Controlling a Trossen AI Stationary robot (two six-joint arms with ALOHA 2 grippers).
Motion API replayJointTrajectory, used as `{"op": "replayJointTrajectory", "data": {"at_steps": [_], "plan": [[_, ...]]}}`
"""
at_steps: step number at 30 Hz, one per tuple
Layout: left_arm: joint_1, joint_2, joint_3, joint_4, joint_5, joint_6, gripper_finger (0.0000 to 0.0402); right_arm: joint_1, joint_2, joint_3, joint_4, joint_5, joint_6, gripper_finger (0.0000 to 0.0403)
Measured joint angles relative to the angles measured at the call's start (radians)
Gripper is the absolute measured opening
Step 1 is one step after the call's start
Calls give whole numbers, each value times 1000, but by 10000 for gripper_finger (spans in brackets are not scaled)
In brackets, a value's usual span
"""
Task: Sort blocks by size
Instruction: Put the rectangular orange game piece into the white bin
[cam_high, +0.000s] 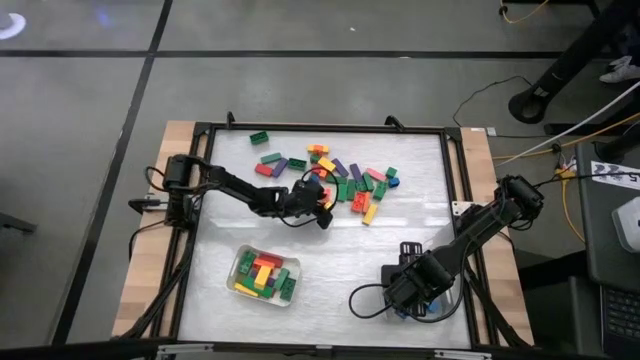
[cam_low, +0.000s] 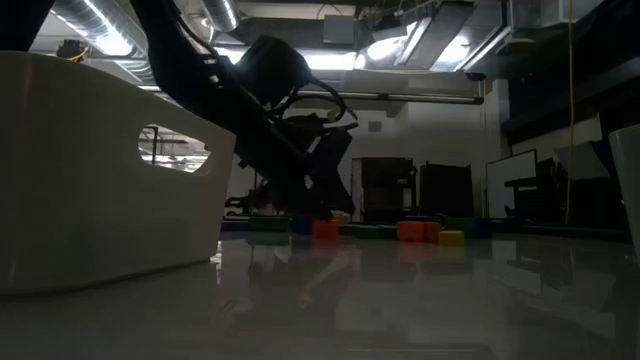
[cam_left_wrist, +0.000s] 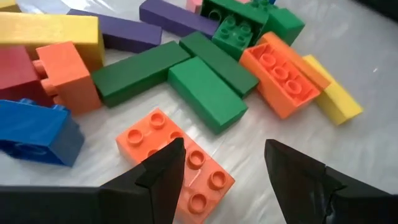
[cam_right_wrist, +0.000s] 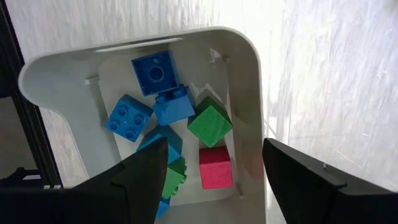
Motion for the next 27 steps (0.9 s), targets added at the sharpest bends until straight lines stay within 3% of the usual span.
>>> {"op": "replayJointTrajectory", "data": {"at_steps": [13, 20, 27], "plan": [[-1, -216, -4, -496, 20, -37, 210, 0, 0, 0, 7, 4, -4, 260], [-1, -315, -3, -561, 15, -98, 210, 0, -1, 0, 18, 67, -56, 260], [-1, -309, -3, -584, 10, -203, 210, -1, -1, 0, 18, 68, -61, 260]]}}
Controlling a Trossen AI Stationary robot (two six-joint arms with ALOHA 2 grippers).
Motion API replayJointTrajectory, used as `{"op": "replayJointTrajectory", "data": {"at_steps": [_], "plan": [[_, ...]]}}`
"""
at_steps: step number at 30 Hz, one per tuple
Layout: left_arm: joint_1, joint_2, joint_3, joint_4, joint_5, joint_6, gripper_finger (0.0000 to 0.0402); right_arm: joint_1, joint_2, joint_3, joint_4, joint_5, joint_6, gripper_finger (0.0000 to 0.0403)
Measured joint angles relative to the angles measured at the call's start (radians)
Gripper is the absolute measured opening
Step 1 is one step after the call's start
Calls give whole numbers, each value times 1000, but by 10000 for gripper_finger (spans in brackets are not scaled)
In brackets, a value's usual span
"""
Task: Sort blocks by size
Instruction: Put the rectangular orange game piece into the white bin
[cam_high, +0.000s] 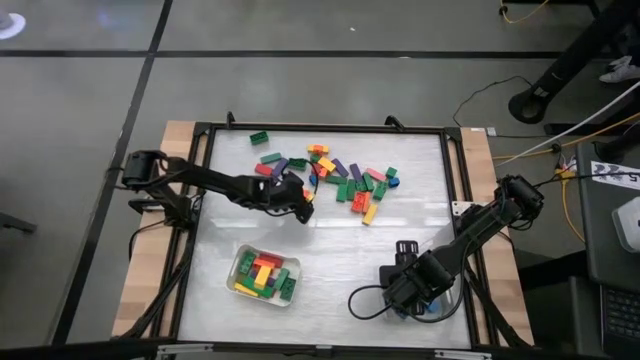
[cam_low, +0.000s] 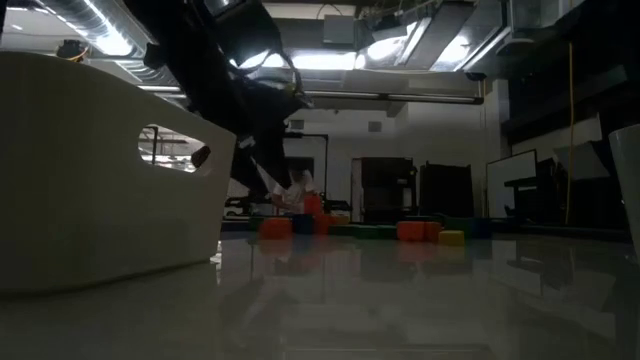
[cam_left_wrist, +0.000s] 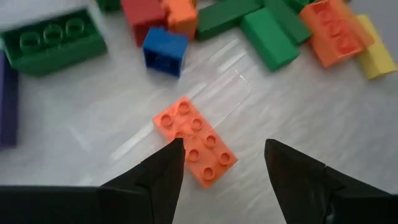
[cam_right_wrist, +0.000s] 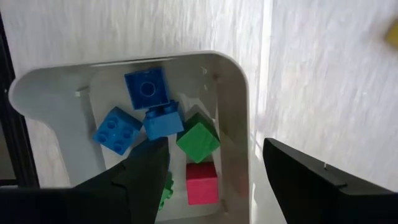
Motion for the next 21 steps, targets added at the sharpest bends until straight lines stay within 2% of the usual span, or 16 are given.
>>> {"op": "replayJointTrajectory", "data": {"at_steps": [9, 21], "plan": [[14, 97, 0, 16, 0, -48, 210, 0, 0, 0, 4, 0, -18, 260], [54, 126, 0, 79, -1, -68, 210, 1, 0, 0, 5, 0, -18, 260]]}}
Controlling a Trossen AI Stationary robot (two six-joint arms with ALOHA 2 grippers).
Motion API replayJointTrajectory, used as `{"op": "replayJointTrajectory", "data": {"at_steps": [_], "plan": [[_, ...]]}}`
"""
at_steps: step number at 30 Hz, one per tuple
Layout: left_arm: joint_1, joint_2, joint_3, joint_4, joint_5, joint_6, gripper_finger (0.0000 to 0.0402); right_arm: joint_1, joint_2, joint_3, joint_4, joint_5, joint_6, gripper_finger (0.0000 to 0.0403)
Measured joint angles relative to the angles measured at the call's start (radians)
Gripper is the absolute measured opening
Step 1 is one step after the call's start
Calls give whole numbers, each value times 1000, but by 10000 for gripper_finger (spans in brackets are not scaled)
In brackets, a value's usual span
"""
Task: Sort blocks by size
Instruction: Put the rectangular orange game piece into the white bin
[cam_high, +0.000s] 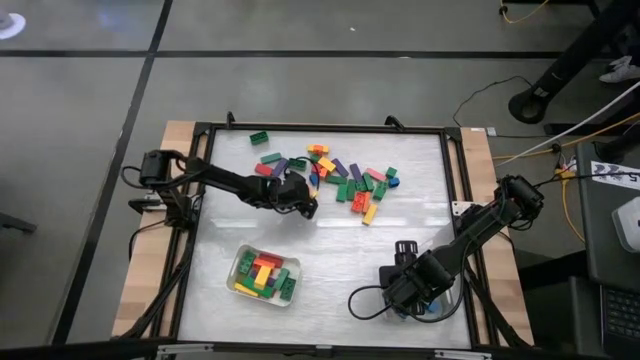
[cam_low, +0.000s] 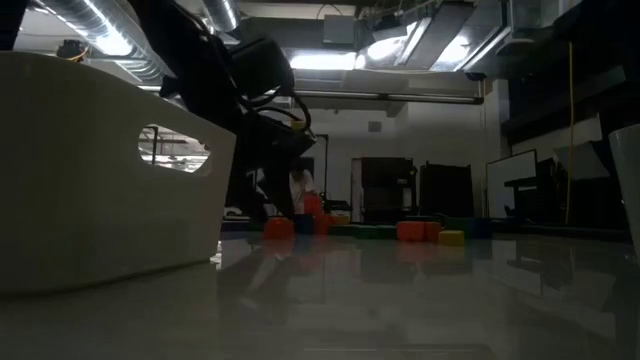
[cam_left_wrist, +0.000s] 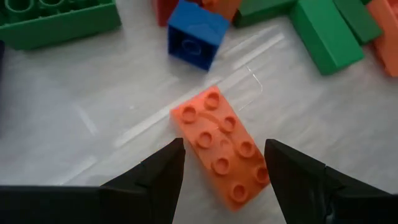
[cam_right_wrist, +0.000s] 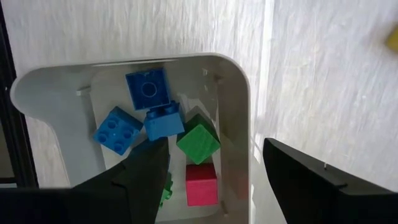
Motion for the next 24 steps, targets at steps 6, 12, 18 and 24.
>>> {"op": "replayJointTrajectory", "data": {"at_steps": [6, 12, 18, 24], "plan": [[16, 20, 0, 13, 0, -9, 210, 0, 0, 0, 2, 0, 0, 260], [15, 75, 3, 30, 3, -1, 210, 0, 0, 0, 2, 0, 0, 260], [16, 78, 4, 20, 12, 99, 209, 0, 0, 0, 2, 1, 0, 260], [14, 76, 2, 13, 16, 207, 151, 0, 0, 0, 2, 3, 0, 260]]}}
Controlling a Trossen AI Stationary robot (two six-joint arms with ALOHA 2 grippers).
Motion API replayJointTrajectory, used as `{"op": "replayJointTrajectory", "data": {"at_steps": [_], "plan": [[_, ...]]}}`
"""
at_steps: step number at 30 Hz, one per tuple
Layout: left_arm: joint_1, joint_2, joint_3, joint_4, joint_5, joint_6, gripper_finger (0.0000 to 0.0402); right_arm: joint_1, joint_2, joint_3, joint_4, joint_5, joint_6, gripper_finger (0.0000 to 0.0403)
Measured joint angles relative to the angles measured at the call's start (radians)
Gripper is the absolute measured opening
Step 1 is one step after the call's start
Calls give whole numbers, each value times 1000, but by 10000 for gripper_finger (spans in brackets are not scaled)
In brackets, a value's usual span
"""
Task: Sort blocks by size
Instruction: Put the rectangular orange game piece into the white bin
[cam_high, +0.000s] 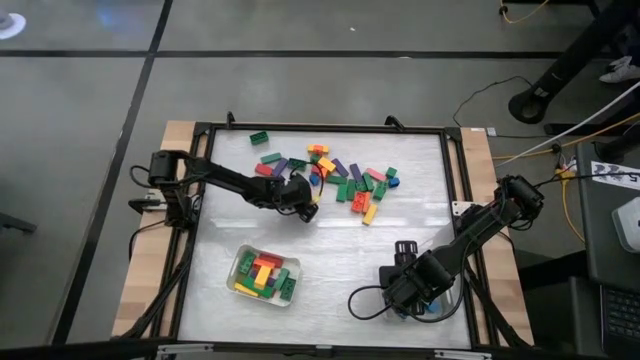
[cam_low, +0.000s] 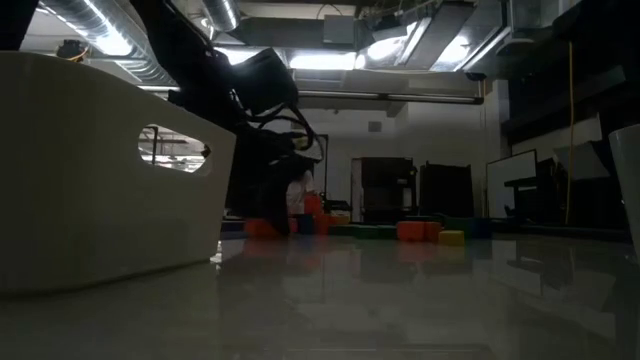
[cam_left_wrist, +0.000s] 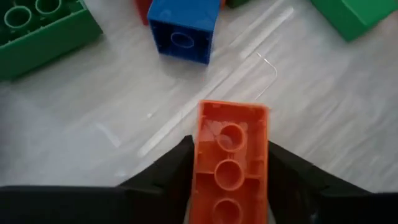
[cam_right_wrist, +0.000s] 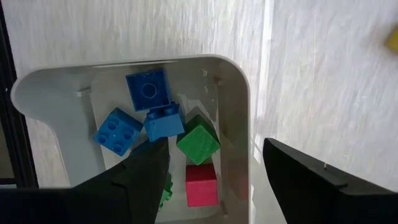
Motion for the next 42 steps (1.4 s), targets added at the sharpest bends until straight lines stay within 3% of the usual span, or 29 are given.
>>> {"op": "replayJointTrajectory", "data": {"at_steps": [2, 9, 18, 22, 28, 36, 42], "plan": [[1, -9, 0, -4, 15, 20, 123, 0, 0, 0, 0, 7, -1, 260], [0, -127, -4, -23, 148, 65, 121, -22, 0, 0, 1, 68, -125, 260], [-72, -352, -2, -179, 638, 71, 121, -182, 1, 0, 77, 115, -291, 260], [-179, -410, -2, -245, 729, 72, 125, -278, 1, 0, 177, 118, -363, 260], [-363, -420, -2, -282, 717, 74, 147, -417, 1, 0, 298, 118, -368, 260], [-508, -400, -2, -312, 432, 30, 173, -548, 36, 0, 344, 154, -420, 260], [-529, -375, -2, -328, 360, 47, 200, -609, 121, 0, 368, 165, -267, 260]]}}
